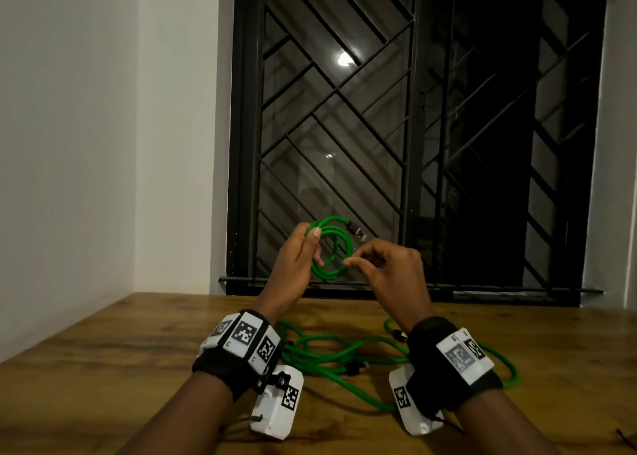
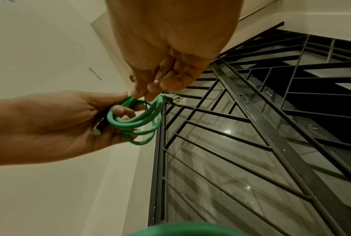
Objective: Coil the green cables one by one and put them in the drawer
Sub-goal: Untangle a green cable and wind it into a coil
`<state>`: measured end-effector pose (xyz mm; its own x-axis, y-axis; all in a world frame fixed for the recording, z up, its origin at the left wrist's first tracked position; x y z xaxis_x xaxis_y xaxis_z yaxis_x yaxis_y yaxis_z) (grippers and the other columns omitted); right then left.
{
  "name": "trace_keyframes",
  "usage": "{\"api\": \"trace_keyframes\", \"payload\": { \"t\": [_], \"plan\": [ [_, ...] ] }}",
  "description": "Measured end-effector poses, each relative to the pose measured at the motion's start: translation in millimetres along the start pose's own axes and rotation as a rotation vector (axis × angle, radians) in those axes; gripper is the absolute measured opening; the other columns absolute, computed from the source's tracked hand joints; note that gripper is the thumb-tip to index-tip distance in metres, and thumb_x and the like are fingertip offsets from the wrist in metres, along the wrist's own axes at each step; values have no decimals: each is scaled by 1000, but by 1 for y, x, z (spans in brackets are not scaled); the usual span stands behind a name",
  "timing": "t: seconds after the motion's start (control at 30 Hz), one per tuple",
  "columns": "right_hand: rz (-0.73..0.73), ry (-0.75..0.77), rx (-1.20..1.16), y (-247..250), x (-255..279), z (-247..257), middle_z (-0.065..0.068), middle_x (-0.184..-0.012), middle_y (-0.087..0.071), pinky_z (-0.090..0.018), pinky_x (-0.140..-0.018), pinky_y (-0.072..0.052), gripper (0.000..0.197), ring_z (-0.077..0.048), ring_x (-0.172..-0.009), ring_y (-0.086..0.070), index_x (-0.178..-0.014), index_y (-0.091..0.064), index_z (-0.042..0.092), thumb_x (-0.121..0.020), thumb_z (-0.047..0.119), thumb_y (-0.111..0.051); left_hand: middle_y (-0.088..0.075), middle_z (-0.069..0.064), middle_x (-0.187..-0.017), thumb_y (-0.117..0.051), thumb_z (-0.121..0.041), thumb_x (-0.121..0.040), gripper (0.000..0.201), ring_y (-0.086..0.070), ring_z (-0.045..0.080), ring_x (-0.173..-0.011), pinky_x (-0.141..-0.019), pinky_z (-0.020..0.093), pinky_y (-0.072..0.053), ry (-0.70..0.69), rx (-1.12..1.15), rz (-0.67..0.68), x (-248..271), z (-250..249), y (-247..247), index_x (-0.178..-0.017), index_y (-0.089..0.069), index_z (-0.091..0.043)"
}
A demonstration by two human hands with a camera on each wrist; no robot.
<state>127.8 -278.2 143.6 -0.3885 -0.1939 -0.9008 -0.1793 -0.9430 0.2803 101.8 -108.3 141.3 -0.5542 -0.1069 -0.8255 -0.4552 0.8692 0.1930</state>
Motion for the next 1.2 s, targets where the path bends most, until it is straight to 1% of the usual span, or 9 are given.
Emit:
{"api": "trace_keyframes", "payload": {
  "t": [0.2, 0.37, 0.43, 0.53, 0.67, 0.73, 0.93, 1.07, 1.2],
  "plan": [
    [-60, 65, -4, 3, 2, 11, 18, -70, -66, -12, -62, -49, 13, 2, -71, -66, -77, -72, 18, -82, 22, -82, -50, -4, -72, -37, -47, -101, 32, -51, 21, -70, -71, 49, -44, -27, 22, 101, 8, -14, -19, -84, -49, -22],
    [-122, 68, 53, 4, 4, 17, 12, -71, -70, -30, -60, -56, 10, -4, -65, -66, -78, -73, 17, -83, 20, -82, -48, -5, -73, -37, -37, -105, 32, -46, 17, -65, -62, 38, -38, -83, -4, 103, 9, -27, -20, -87, -48, -14],
    [-144, 69, 121, 5, 5, 19, 11, -70, -70, -36, -56, -55, 9, -5, -62, -65, -78, -74, 20, -83, 22, -81, -50, -1, -74, -37, -35, -106, 32, -46, 24, -64, -60, 40, -38, -111, -19, 94, 9, -30, -20, -92, -48, -9],
    [-112, 55, 324, 4, 7, 24, 9, -71, -72, -33, -53, -52, 10, -15, -65, -69, -79, -72, 26, -80, 25, -81, -54, 8, -75, -36, -42, -105, 36, -50, 27, -64, -59, 45, -39, -174, -103, 45, 8, -34, -18, -99, -52, -11],
    [-94, 47, 481, 3, 9, 32, 5, -65, -70, -25, -54, -38, 11, -24, -65, -70, -76, -71, 27, -78, 29, -81, -55, 0, -77, -38, -31, -107, 25, -51, 9, -65, -58, 26, -37, -216, -160, 52, 9, -38, -19, -103, -56, -13],
    [-139, 26, 462, 6, 10, 32, 6, -67, -72, -25, -54, -39, 13, -23, -67, -71, -73, -71, 27, -78, 33, -81, -55, -3, -79, -39, -26, -107, 23, -52, 8, -68, -60, 21, -36, -219, -156, 54, 10, -38, -19, -103, -57, -11],
    [-250, 57, 327, 12, 11, 35, 9, -71, -74, -25, -49, -45, 9, -15, -63, -70, -78, -75, 27, -78, 29, -84, -60, 2, -91, -39, -26, -107, 23, -59, 16, -83, -69, 35, -47, -237, -147, 64, 8, -37, -22, -107, -59, -14],
    [-257, 110, 345, 13, 12, 38, 8, -71, -74, -28, -49, -48, 13, -14, -61, -69, -81, -73, 24, -77, 23, -86, -59, -1, -97, -38, -34, -106, 30, -58, 13, -93, -78, 32, -48, -247, -169, 50, 6, -38, -19, -113, -61, -17],
    [-264, 117, 367, 14, 12, 37, 7, -72, -74, -30, -49, -50, 13, -17, -62, -69, -83, -73, 25, -78, 23, -85, -62, -1, -88, -39, -28, -107, 26, -61, 14, -79, -67, 32, -48, -228, -115, 100, 8, -42, -22, -112, -59, -13]
  ]
}}
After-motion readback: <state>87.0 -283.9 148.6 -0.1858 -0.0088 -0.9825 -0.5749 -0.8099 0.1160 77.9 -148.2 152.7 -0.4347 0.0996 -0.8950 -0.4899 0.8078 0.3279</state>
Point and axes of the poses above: each hand's wrist, its own x-axis away from the middle knuckle, its own y-axis out of the back of the hand, z = x × y, the point moved 8 cm from there along -x, towards the middle knuckle
